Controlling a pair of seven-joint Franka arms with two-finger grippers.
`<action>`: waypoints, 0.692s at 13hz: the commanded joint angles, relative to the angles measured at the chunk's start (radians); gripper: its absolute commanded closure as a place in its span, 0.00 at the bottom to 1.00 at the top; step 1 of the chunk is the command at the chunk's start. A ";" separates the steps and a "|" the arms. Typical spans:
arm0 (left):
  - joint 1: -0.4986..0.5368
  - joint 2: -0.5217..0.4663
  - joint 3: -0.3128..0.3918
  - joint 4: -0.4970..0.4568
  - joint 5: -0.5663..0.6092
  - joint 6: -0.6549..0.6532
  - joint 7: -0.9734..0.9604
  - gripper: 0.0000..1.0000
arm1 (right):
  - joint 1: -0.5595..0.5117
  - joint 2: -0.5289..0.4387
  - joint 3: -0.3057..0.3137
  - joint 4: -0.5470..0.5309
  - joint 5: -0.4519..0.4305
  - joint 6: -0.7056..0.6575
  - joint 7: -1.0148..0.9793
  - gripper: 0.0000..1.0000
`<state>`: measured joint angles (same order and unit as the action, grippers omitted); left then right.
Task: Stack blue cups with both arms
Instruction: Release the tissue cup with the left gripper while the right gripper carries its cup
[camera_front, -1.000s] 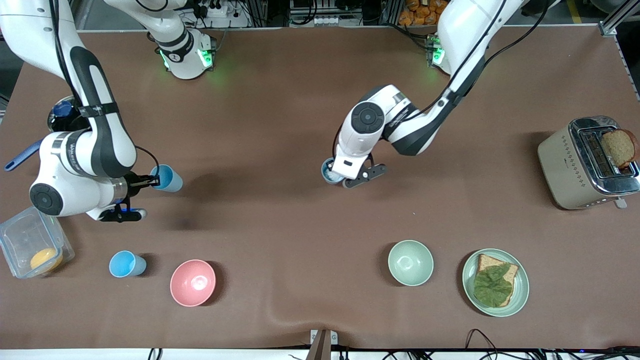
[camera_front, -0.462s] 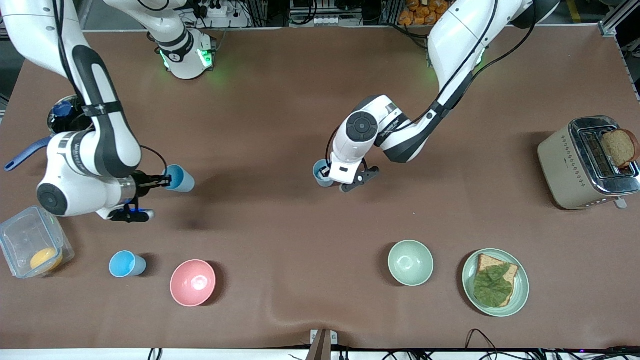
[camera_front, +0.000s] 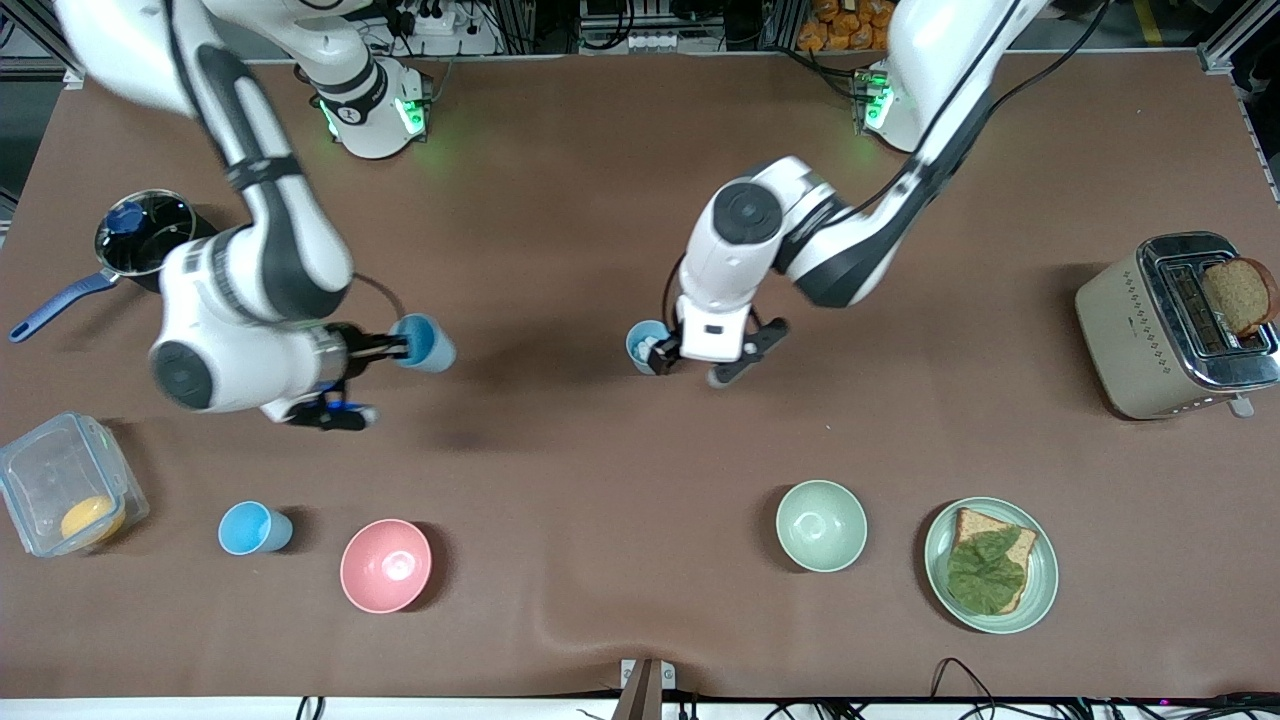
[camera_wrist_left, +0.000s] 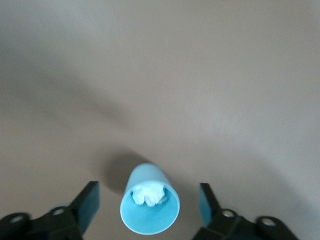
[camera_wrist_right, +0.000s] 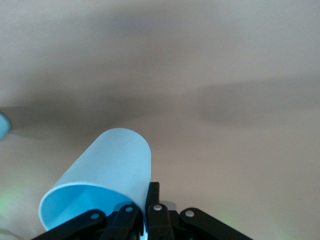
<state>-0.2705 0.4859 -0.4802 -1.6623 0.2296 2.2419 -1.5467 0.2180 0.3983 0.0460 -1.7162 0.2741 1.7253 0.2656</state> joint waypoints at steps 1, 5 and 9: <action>0.124 -0.177 0.003 -0.031 0.089 -0.064 0.011 0.00 | 0.162 -0.016 -0.011 0.062 0.011 0.000 0.221 1.00; 0.287 -0.265 0.000 -0.030 0.091 -0.157 0.450 0.00 | 0.308 0.023 -0.012 0.136 0.069 0.072 0.352 1.00; 0.522 -0.337 -0.006 -0.030 0.036 -0.225 1.021 0.00 | 0.409 0.076 -0.014 0.142 0.060 0.223 0.455 1.00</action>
<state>0.1639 0.2102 -0.4716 -1.6631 0.2998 2.0455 -0.7347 0.5948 0.4314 0.0476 -1.6067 0.3224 1.9094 0.6928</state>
